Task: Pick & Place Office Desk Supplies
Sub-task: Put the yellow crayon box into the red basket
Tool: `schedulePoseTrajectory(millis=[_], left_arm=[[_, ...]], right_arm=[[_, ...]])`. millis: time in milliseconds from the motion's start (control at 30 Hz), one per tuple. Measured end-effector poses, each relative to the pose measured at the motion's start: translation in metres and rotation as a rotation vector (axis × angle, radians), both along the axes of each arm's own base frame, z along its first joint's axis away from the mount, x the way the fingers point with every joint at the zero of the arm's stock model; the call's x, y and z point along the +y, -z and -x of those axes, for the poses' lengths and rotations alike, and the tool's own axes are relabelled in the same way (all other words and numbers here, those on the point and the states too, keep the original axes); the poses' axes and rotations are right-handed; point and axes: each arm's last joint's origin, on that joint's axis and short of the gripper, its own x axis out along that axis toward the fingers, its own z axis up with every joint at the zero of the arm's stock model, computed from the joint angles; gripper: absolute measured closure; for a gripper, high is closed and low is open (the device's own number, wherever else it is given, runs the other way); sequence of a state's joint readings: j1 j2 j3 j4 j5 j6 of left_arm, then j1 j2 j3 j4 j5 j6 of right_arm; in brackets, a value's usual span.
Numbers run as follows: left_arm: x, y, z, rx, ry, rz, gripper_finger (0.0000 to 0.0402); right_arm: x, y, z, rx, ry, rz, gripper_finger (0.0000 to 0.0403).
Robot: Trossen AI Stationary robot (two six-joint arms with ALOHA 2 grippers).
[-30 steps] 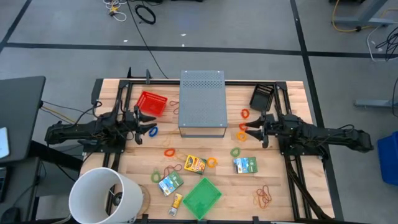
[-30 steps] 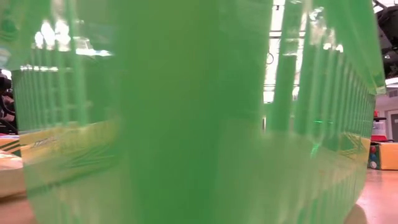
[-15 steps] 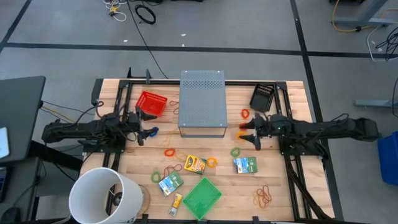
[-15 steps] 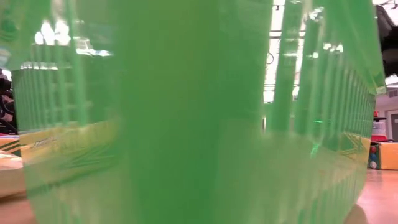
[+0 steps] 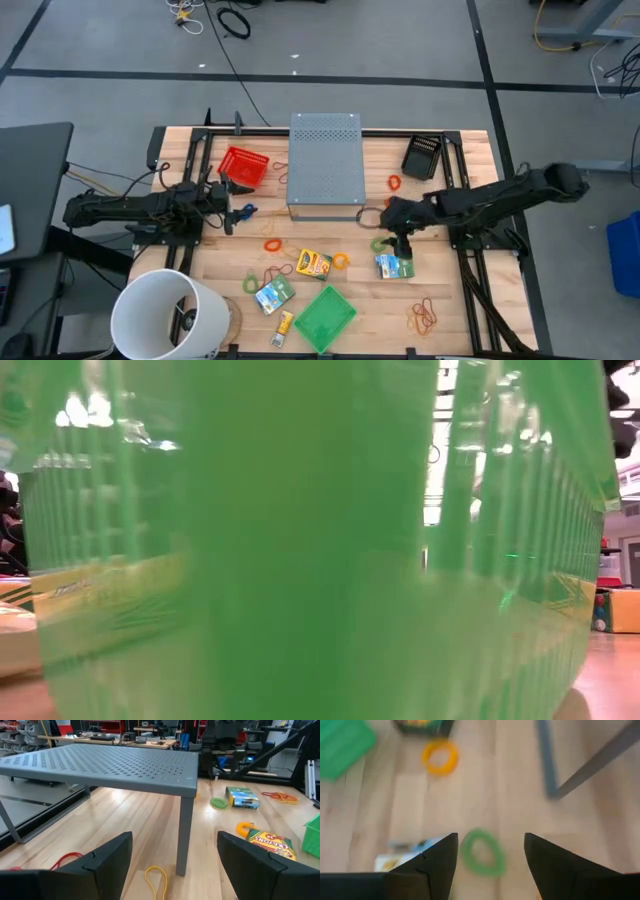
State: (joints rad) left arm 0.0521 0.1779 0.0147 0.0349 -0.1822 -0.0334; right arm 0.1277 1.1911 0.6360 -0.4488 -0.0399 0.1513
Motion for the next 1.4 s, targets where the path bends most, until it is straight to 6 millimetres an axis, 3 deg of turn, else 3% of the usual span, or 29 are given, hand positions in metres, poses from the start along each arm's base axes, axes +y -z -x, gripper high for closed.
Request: schedulePoseTrajectory(millis=[300,567,1000,1400], left_arm=[[0.0,0.002,-0.001,0.02,-0.001,0.01,0.011],[0.0,0.002,-0.001,0.025,0.013,0.014,0.011],[0.0,0.002,-0.001,0.024,0.017,0.01,0.011],[-0.001,0.002,-0.002,0.022,0.025,0.012,0.011]], right_arm=[[0.038,-0.009,-0.012,0.224,-0.025,-0.034,0.0174],[0.053,0.013,-0.01,0.354,-0.017,-0.06,0.0174],[0.052,0.024,-0.017,0.359,-0.069,0.013,0.0174],[0.042,0.024,-0.026,0.327,-0.069,-0.074,0.0195]])
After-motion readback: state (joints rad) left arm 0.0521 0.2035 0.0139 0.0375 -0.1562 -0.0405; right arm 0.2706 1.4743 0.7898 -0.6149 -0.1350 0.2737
